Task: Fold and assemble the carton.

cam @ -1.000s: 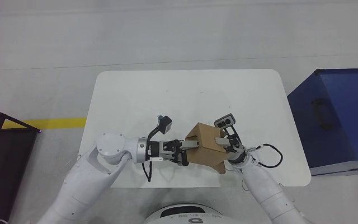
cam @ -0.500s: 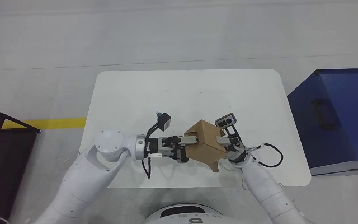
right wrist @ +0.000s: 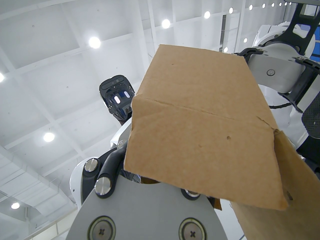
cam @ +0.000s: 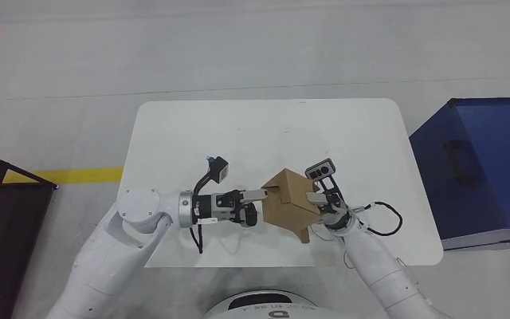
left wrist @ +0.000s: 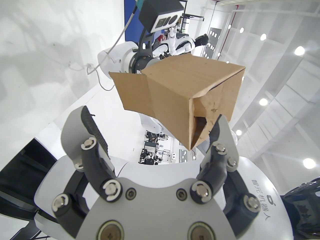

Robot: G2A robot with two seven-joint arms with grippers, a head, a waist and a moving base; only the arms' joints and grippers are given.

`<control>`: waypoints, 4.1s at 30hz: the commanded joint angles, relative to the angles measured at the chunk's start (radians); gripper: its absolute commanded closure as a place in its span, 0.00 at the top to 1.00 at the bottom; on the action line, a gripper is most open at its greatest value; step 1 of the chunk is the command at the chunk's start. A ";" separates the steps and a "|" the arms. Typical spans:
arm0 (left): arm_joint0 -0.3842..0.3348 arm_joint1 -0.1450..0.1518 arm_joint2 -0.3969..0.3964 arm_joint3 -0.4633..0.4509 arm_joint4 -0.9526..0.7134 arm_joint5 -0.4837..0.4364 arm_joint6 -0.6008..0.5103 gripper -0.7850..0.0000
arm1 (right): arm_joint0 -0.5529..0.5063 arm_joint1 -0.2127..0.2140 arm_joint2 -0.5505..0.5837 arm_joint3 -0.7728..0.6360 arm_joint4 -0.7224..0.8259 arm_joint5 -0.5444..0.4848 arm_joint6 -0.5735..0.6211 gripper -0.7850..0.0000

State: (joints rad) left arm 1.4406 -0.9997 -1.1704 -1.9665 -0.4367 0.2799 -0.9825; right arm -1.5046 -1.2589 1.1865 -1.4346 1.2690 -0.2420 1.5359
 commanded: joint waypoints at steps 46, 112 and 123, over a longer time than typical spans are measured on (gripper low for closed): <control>0.100 0.004 -0.150 0.106 -0.160 -0.215 0.240 1.00 | 0.014 0.061 0.135 -0.188 -0.759 0.159 -0.216 0.00; 0.101 0.003 -0.154 0.116 -0.163 -0.225 0.249 1.00 | -0.538 0.257 0.414 -0.764 -1.398 0.517 -0.762 0.83; 0.101 0.003 -0.154 0.116 -0.163 -0.225 0.249 1.00 | -0.414 0.238 0.262 -0.669 -1.415 0.599 -0.922 0.62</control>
State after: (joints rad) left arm 1.5411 -0.9964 -1.3248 -1.8503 -0.5999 0.0548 -0.7334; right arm -1.9318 -1.0207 1.4558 -2.1091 -0.1448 0.3469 0.6108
